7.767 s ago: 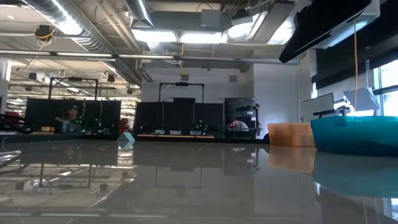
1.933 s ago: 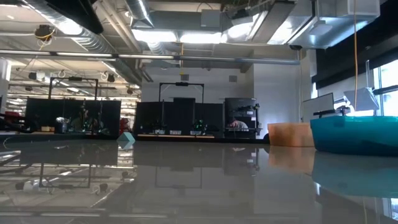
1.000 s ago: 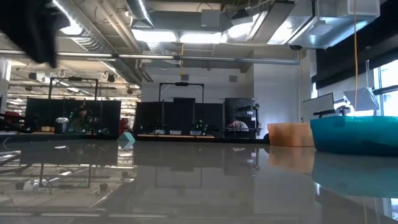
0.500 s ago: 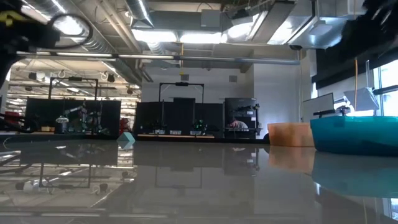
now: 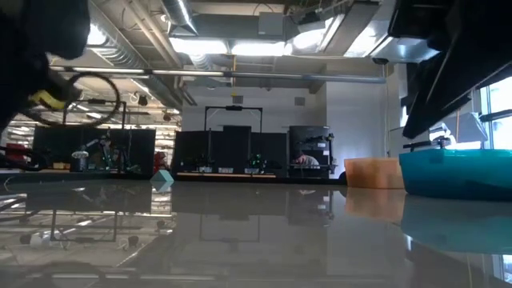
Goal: Sort blocks by size
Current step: Put the orange triangular block into the yellow bin
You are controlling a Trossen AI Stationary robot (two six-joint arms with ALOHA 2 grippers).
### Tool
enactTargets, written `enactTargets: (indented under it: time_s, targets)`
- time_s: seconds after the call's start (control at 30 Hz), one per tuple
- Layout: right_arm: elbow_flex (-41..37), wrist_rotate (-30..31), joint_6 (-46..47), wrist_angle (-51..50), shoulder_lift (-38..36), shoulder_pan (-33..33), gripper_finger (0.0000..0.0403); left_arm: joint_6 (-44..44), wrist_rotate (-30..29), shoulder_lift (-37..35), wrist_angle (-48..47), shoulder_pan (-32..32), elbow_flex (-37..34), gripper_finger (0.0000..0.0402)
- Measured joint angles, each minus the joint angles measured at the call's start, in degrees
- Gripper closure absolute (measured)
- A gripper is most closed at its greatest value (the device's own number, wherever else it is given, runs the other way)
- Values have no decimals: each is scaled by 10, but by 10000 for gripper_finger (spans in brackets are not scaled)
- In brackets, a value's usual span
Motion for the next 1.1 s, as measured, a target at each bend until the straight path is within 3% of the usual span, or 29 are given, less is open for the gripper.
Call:
enactTargets:
  time_s: [0.33, 0.83, 0.97, 1.1]
  targets:
    - [0, 0, -5, 13, 9, 1, 63, 124, -6, 64, 11, 49, -5, 178]
    - [0, 0, -15, 33, 9, 1, 63, 281, 17, 229, 42, 111, -54, 181]
    - [0, 0, -15, 33, 9, 1, 63, 275, 20, 265, 44, 114, -56, 208]
    - [0, 0, -14, 33, 9, 1, 63, 264, 20, 272, 51, 114, -56, 258]
